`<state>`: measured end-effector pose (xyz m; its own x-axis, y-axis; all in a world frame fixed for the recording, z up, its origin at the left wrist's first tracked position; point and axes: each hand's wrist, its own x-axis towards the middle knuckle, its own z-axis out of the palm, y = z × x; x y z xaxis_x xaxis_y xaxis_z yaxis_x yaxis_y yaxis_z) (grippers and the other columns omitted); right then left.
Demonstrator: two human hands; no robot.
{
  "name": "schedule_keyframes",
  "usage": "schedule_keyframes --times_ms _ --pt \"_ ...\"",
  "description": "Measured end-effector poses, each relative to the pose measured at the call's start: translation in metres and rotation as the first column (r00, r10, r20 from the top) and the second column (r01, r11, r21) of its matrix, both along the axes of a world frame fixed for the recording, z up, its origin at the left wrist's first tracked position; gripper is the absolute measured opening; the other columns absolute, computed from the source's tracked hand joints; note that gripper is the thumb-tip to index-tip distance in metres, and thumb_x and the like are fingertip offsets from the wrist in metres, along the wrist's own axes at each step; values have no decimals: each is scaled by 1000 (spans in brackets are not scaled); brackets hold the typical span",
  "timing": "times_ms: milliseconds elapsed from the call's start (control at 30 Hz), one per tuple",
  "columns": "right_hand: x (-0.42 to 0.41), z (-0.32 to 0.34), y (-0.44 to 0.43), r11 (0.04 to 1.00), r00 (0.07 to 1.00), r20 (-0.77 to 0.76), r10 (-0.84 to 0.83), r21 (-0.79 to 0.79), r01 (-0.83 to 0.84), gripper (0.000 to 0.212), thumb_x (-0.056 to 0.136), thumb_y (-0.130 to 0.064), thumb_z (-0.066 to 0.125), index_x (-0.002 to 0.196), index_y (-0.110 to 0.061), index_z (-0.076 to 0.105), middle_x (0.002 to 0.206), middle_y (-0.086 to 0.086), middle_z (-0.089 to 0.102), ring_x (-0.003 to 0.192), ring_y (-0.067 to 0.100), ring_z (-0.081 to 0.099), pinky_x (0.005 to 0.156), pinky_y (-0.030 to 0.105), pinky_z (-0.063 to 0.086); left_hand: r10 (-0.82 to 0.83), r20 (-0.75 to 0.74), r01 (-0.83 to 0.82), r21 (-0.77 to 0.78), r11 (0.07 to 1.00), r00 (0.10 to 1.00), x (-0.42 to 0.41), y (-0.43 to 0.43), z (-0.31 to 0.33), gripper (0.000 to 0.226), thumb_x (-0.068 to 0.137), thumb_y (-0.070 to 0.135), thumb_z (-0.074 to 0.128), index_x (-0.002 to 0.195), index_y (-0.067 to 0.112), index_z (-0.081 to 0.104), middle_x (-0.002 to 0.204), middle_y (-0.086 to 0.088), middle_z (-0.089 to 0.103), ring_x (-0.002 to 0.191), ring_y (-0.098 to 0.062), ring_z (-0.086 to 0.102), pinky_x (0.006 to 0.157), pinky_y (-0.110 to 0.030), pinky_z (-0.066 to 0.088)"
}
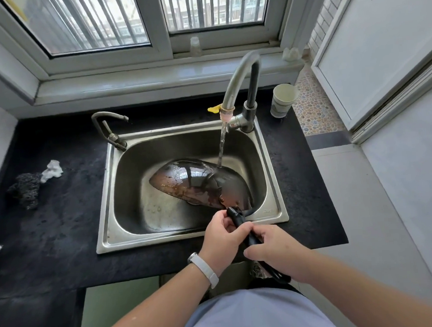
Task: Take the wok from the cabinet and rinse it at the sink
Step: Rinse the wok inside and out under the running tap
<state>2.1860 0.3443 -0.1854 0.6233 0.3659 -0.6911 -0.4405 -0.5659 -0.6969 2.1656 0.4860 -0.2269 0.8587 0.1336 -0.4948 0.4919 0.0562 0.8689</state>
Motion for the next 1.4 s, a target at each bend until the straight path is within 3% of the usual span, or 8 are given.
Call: schedule_keyframes --times_ms 333,567,733,933,1033,1133,1233,1400 --pt "-29 8 5 1000 1000 -2 -24 -9 24 22 72 -19 65 93 -15 66 67 -1 58 58 14 55 59 30 47 -53 -8 53 20 998 999 -23 7 11 33 83 17 76 110 19 56 102 -3 71 98 -20 68 83 -27 57" --pt "-49 11 18 1000 998 65 -3 -6 3 20 73 -19 65 90 -10 63 64 -5 49 54 9 45 56 27 40 -65 16 65 6 998 998 -41 22 13 33 83 16 76 109 18 56 100 -4 71 94 -16 69 80 -24 57" --pt "-55 15 29 997 997 69 -41 68 37 10 78 -10 67 83 -19 63 56 -13 48 48 6 45 50 21 40 0 35 4 -110 994 999 -46 34 12 34 84 7 74 112 13 55 105 -10 72 102 -23 69 88 -31 57" --pt "-55 18 53 975 989 -22 -149 162 151 12 75 -10 67 84 -7 61 59 0 48 39 12 46 43 23 36 112 19 -105 -231 967 993 -42 45 13 38 87 -3 68 116 6 46 110 -14 70 109 -33 66 97 -49 53" --pt "-54 19 66 950 978 -114 -177 240 200 20 71 -16 65 89 -8 61 63 4 51 40 18 48 41 25 38 138 22 -133 -168 977 990 -37 54 12 36 86 -4 68 112 7 46 104 -16 67 99 -29 68 91 -45 56" --pt "-49 22 73 933 962 -239 -131 298 201 16 86 -9 61 102 -8 62 81 8 60 53 17 59 50 30 52 122 33 -120 -73 990 992 -31 61 9 36 83 -1 69 107 14 47 106 -19 64 91 -22 65 83 -37 58" --pt "-40 23 79 971 965 -242 -101 189 149 20 91 -8 55 109 -11 62 87 12 62 60 17 60 56 33 55 87 26 -86 -15 996 996 -26 65 10 41 76 10 72 107 15 45 104 -17 64 89 -24 65 81 -41 58" --pt "-42 20 89 998 997 -40 -66 20 67 28 79 -20 52 106 -15 60 64 9 54 52 20 49 44 30 38 44 0 -44 43 998 999 -21 72 8 39 77 14 73 104 18 45 99 -15 64 86 -24 65 77 -40 59"
